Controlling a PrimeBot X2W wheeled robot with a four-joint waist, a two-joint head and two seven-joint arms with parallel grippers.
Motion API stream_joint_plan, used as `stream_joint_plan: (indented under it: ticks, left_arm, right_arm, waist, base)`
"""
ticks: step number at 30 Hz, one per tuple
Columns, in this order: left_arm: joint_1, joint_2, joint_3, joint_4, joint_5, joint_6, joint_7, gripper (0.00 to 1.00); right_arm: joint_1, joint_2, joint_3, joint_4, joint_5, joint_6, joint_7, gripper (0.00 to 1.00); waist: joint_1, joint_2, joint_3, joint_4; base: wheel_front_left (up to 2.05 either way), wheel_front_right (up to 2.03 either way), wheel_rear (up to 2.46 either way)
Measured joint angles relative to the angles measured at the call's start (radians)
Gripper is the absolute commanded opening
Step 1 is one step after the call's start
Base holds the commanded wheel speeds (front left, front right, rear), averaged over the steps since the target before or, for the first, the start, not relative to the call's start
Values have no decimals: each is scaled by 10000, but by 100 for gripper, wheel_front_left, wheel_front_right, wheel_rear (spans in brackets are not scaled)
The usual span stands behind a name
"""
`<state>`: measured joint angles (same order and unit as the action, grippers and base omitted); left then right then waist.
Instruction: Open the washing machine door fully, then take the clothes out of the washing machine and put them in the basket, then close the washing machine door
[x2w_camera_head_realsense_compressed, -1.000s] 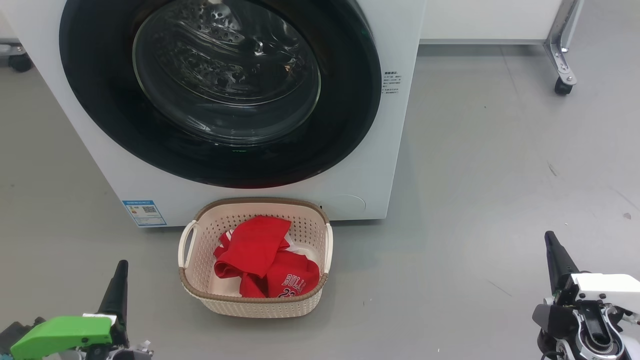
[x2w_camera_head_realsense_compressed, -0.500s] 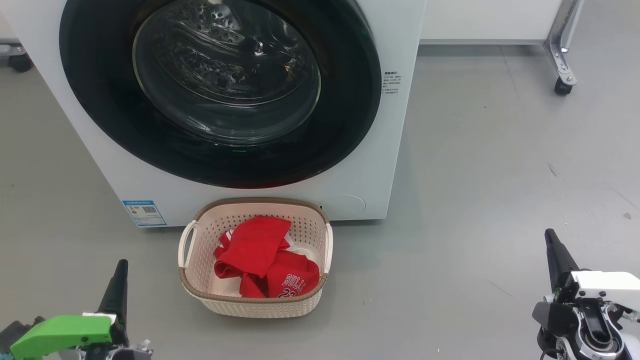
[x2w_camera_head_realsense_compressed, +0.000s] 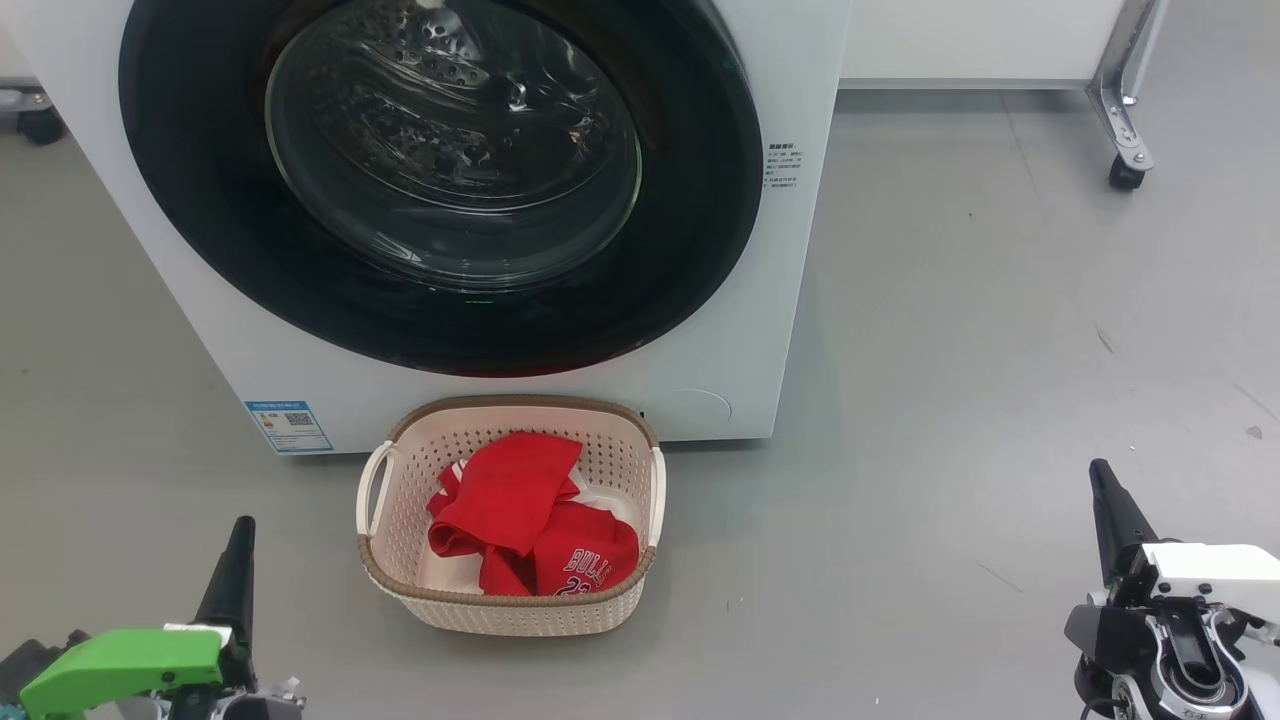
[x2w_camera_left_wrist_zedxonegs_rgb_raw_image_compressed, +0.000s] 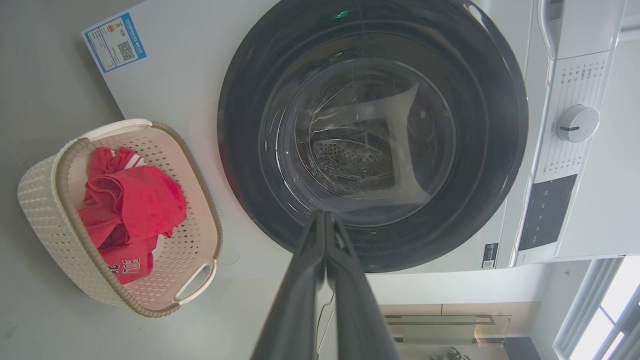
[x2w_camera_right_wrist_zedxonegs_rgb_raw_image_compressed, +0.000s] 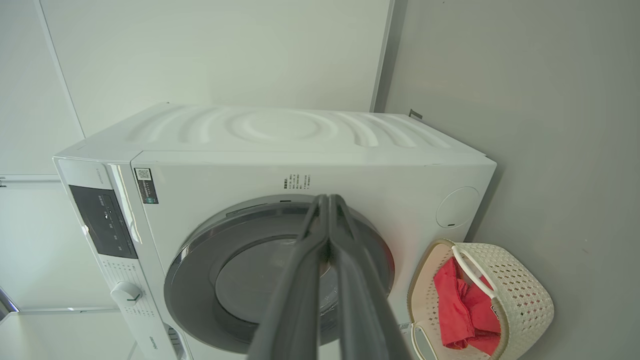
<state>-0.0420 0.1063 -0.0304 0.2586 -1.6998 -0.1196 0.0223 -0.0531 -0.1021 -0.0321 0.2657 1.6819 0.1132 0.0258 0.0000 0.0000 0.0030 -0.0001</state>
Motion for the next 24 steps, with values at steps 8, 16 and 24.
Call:
stream_joint_plan:
  ticks: [8, 16, 24]
  left_arm:
    - [-4, 0, 6, 25, 0, 0, 2, 0]
    - [-12, -2, 12, 46, 0, -2, 31, 0]
    - [-20, -2, 17, 77, 0, -2, 31, 0]
  right_arm:
    - [-2, 0, -8, 10, 0, 2, 54, 0]
    - [-4, 2, -19, 25, 0, 2, 54, 0]
    - [-6, 2, -29, 44, 0, 17, 54, 0]
  waist:
    - [0, 0, -1, 0]
    - [0, 0, -2, 0]
    - [0, 0, -3, 0]
  base:
    - [0, 0, 0]
    - [0, 0, 0]
    - [0, 0, 0]
